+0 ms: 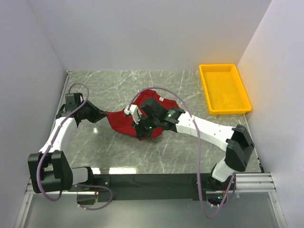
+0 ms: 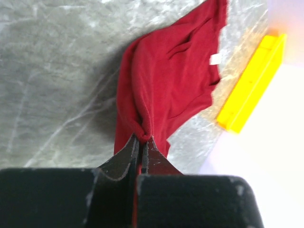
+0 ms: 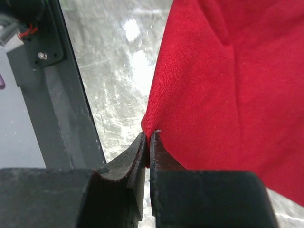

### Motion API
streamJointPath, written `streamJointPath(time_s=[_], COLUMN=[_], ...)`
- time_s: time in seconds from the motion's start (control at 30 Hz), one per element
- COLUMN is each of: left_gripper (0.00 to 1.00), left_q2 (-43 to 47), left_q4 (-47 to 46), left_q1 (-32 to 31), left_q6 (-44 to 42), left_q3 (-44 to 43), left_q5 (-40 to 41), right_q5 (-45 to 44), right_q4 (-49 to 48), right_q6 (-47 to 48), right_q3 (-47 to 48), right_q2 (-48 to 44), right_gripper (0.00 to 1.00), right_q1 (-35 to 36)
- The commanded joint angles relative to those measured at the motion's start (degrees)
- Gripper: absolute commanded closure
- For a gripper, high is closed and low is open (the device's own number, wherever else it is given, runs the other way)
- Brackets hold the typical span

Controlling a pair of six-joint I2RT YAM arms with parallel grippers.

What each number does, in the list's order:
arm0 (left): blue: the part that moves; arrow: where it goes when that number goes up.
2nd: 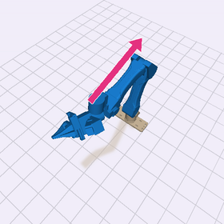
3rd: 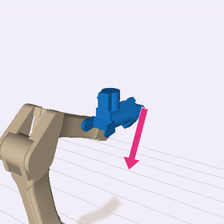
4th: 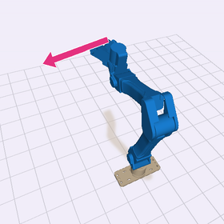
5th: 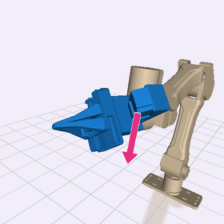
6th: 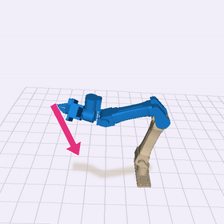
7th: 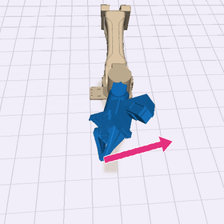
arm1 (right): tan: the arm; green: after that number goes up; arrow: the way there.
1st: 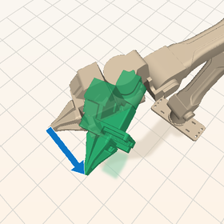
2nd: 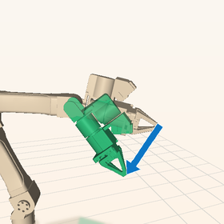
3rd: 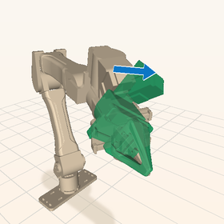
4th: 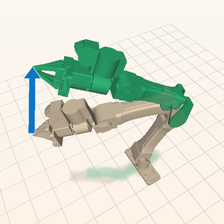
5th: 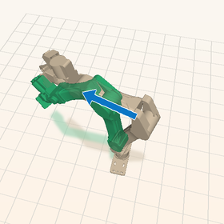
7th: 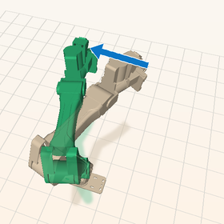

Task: Fold and stack the t-shirts

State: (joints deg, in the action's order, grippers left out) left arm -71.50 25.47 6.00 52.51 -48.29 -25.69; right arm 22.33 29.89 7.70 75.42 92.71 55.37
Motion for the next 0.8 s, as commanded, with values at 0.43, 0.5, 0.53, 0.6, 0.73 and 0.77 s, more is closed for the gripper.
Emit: streamJointPath(time_s=[0.43, 0.5, 0.53, 0.6, 0.73, 0.77], left_gripper=[1.0, 1.0, 1.0, 1.0, 1.0, 1.0], left_q2=[-13.73, -15.76, -17.95, -19.98, -25.68, -26.57], left_q4=[-3.77, -3.76, -3.85, -3.68, -3.68, -3.68], left_q1=[-3.18, -4.93, -5.47, -7.3, -9.34, -9.69], left_q6=[12.26, 12.61, 12.7, 12.97, 13.58, 13.67], left_q3=[-22.97, -26.23, -27.2, -30.18, -34.49, -36.07], left_q5=[-4.28, -4.19, -4.02, -3.58, -2.78, -2.35], right_q5=[5.36, 6.14, 6.32, 6.85, 8.52, 8.96], right_q4=[-1.06, -1.59, -1.76, -2.11, -2.73, -2.91], right_q6=[1.79, 1.18, 0.91, 0.56, -0.5, -1.02], right_q3=[2.02, 1.75, 1.49, 1.4, 0.96, 0.79], right_q2=[-7.54, -7.37, -7.19, -7.1, -6.75, -6.66], right_gripper=[1.0, 1.0, 1.0, 1.0, 1.0, 1.0], right_q1=[-12.48, -14.32, -14.94, -16.08, -19.33, -19.77])
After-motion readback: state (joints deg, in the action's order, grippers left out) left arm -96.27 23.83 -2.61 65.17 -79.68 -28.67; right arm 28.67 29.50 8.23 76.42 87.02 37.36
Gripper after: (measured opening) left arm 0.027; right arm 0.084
